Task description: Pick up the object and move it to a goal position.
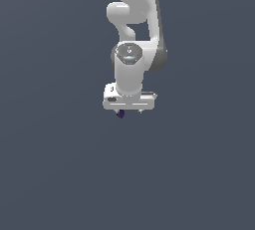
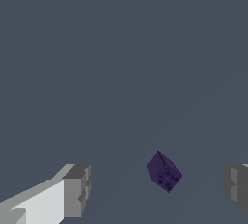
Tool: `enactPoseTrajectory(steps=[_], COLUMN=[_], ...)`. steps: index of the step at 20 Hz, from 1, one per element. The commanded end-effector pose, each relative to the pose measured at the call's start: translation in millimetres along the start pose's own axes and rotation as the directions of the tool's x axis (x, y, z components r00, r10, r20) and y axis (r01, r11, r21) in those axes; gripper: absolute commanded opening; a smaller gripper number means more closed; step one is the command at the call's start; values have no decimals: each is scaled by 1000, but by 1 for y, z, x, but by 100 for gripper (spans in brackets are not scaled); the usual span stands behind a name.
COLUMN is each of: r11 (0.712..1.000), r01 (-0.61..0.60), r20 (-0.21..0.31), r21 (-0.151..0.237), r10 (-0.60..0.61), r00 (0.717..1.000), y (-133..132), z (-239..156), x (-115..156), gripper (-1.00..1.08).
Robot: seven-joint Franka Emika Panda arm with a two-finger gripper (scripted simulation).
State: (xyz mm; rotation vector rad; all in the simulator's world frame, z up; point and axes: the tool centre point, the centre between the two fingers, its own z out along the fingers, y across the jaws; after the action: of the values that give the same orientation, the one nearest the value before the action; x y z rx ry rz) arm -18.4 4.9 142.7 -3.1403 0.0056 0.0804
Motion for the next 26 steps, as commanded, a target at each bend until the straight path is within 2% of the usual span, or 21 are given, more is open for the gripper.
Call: enactPoseTrajectory(steps=[1,10,18,26], r11=[1000,1000,1000,994], r01=[0,-12,-19,-108], r20=[0,-20,-20,-24], r21=[0,-2,-2,5], r10=[0,12,19,108], r00=[1000,1000,1000,994], y=[0,15,16,18], z=[0,-16,-15,0], x=[0,8,7,-2], gripper=[100,100,100,100])
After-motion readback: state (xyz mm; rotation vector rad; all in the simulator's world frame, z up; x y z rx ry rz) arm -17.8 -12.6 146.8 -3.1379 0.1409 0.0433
